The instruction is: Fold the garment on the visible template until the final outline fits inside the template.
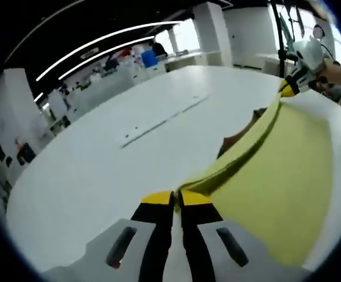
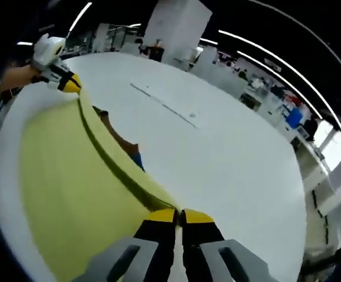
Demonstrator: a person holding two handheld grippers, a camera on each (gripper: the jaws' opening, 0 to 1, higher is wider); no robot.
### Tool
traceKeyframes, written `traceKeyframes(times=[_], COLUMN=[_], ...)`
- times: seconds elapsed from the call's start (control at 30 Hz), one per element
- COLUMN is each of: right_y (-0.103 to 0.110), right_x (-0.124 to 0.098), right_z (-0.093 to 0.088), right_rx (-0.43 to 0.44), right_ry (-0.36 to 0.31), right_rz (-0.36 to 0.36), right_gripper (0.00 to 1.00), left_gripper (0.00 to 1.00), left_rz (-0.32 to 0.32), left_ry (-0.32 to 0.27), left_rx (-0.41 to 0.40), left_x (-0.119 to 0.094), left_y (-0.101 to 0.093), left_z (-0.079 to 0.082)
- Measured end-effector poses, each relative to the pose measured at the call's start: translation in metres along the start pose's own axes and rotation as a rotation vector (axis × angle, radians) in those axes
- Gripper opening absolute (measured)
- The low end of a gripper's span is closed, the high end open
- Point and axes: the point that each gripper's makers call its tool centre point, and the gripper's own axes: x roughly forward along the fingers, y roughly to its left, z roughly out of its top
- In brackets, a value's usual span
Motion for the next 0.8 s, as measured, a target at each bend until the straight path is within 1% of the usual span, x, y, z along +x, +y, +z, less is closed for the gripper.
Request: traceKeyframes(times=[0.03,0.13,0.2,0.23,0.33,0.4,0.43,0.47,0.53,0.67,0.8], right_y=[-0.001,-0.002,-0.003,-0.004,-0.006,-0.008,-0.008,-0.009,-0.01,-0.008,-0.001], right_x=[0.002,0.007,0.012,0.014,0.018,0.019,0.02,0.02,0.018,0.013,0.004], right_z=[-0.001,-0.004,-0.01,-0.01,-0.011,-0.01,-0.01,-0.011,-0.012,-0.011,-0.004], right_rx=[0.046,0.186,0.261,0.283,0.279,0.282,0.279,0.276,0.284,0.326,0.364], right_ry=[0.001,0.002,0.018,0.014,0.021,0.022,0.027,0.034,0.041,0.042,0.024], right_rz=[0.004,0.02,0.027,0.025,0.016,-0.006,-0.007,-0.011,-0.014,0.005,0.044], right_gripper=[0.0,0.0,0.0,0.0,0.0,0.04,0.06,0.08,0.12,0.19,0.27], left_gripper=[0.01,0.01,0.01,0.01,0.01,0.01,0.0,0.0,0.01,0.04,0.12], left_rz=[0.004,0.014,0.014,0.012,0.026,0.052,0.052,0.043,0.039,0.041,0.015], left_ry=[-0.007,-0.011,-0.018,-0.025,-0.017,0.004,-0.003,-0.037,-0.036,-0.047,-0.053], left_rx=[-0.057,-0.182,-0.252,-0.272,-0.281,-0.291,-0.298,-0.329,-0.333,-0.331,-0.357], left_x=[0.002,0.006,0.01,0.012,0.017,0.018,0.017,0.017,0.014,0.007,-0.002], left_y=[0.0,0.004,0.007,0.007,0.011,0.014,0.014,0.013,0.013,0.014,0.01], left_z=[0.002,0.003,0.003,0.004,0.001,-0.003,-0.002,0.003,0.003,0.005,0.005])
